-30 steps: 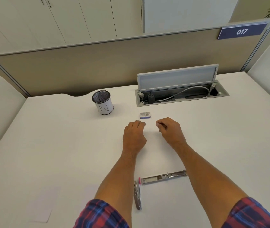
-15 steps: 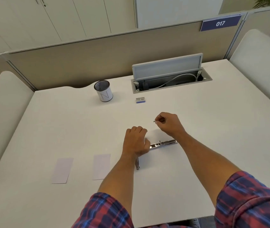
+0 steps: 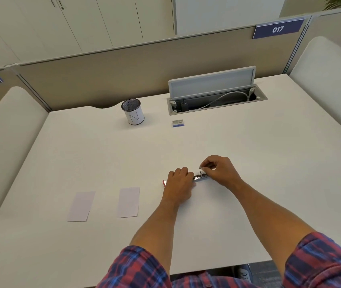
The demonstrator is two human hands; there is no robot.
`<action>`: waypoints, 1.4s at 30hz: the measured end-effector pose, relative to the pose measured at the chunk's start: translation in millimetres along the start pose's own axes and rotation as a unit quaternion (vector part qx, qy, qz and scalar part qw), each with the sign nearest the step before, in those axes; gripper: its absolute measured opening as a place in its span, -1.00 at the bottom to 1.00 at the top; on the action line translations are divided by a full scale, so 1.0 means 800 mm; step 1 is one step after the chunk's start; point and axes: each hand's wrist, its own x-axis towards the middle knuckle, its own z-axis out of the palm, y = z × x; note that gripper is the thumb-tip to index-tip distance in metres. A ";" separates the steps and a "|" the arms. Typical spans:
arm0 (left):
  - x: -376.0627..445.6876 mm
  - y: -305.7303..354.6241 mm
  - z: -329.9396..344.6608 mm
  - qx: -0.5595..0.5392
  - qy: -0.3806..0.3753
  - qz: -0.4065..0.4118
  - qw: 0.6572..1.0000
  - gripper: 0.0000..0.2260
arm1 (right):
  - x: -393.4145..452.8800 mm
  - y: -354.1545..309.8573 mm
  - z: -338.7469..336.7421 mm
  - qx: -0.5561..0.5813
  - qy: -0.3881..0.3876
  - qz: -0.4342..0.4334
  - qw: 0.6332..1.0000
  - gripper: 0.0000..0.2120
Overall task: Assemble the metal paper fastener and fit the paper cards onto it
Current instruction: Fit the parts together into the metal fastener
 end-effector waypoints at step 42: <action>-0.001 -0.004 -0.033 0.018 0.068 0.060 0.996 -0.33 | -0.006 -0.007 -0.019 -0.127 -0.039 -0.158 0.978 -0.89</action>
